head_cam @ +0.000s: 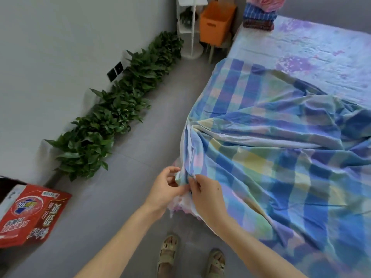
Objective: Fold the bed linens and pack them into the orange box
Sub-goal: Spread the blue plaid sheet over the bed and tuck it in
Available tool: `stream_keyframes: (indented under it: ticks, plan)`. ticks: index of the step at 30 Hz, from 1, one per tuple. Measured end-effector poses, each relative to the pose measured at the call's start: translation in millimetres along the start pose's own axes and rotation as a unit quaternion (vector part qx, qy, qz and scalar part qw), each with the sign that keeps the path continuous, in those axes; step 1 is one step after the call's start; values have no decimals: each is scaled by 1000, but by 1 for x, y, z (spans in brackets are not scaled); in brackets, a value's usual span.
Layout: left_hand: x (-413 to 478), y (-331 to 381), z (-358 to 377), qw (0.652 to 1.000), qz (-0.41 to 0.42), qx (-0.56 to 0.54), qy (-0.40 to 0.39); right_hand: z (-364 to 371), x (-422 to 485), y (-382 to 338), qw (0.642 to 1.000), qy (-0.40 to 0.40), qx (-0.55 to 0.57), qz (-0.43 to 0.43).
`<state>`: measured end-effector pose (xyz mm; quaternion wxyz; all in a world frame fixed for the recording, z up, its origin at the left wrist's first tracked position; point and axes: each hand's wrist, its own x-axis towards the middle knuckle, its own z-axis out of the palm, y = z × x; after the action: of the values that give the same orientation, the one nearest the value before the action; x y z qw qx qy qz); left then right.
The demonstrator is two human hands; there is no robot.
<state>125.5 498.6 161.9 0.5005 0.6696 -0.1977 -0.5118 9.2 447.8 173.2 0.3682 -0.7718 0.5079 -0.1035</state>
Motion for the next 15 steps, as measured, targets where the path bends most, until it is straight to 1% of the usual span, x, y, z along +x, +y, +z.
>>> stream_keyframes:
  ticks: [2,5,12,15]
  plan:
    - [1,11,3,999,-13,4,-50,-4,-2,0,999,28,37,9]
    - [5,22,2,995,-27,26,-95,-14,0,4,994,61,87,38]
    - [8,32,0,981,-39,95,-162,-14,-1,5,984,40,156,78]
    - [8,29,-2,973,-52,114,-196,-13,-2,10,976,51,186,100]
